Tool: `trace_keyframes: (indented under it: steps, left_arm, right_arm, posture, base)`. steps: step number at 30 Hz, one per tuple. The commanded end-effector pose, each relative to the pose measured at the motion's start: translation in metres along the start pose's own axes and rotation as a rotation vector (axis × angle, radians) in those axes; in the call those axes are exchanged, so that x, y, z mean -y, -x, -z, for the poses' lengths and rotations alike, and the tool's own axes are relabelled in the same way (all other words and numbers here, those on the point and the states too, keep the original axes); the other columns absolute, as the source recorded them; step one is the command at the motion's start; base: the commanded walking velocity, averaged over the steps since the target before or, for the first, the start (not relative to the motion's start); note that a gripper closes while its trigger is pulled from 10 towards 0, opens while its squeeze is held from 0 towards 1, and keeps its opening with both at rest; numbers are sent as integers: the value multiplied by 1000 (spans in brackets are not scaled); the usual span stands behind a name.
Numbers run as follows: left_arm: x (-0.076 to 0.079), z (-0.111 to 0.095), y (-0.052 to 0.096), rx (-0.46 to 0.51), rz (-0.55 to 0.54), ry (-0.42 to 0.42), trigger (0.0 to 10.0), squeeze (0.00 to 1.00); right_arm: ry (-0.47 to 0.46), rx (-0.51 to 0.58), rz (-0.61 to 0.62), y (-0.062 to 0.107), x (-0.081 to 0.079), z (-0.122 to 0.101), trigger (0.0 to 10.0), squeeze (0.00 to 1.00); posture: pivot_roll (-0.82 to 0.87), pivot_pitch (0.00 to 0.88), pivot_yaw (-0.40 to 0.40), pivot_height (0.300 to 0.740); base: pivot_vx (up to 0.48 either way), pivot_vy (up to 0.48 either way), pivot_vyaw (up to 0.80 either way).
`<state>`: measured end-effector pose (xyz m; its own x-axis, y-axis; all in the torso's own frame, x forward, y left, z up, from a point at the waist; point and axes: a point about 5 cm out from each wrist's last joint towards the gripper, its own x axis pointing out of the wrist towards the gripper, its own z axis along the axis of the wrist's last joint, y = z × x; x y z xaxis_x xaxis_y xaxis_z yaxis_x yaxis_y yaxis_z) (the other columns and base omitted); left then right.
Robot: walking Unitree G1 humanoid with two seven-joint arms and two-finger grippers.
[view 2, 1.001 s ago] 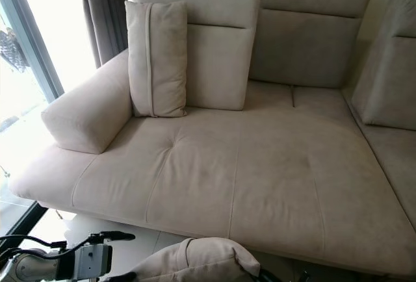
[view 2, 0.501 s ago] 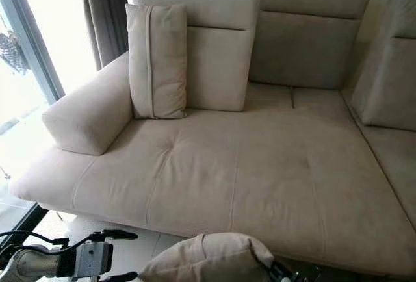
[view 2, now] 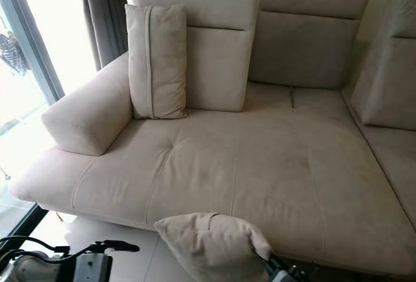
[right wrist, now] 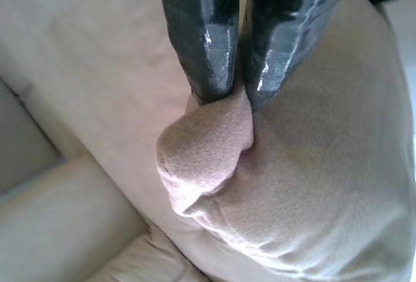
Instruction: Move the pillow to the sofa from floor
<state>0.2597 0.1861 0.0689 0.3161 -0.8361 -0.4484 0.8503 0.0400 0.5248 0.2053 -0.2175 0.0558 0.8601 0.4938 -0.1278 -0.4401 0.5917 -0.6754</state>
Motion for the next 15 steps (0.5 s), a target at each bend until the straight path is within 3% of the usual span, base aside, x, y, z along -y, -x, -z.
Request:
trace_keyframes:
  steps: [1, 8, 15]
  left_arm:
    - [5, 1, -7, -9, 13, 19, 10000, 0]
    - [-2, 2, -17, -34, -26, 24, 10000, 0]
    - [-8, 4, -18, -55, -33, 24, 10000, 0]
  right_arm:
    - [-21, 58, -30, -7, -4, -11, 0, 0]
    - [-47, 86, -79, -16, -11, -20, 0, 0]
    - [-39, 109, -52, -17, -5, -27, 0, 0]
  posture:
    - [83, 66, 6, 566]
    - [83, 64, 3, 566]
    - [78, 60, 6, 566]
  base:
    - [0, 0, 0]
    - [0, 0, 0]
    - [0, 0, 0]
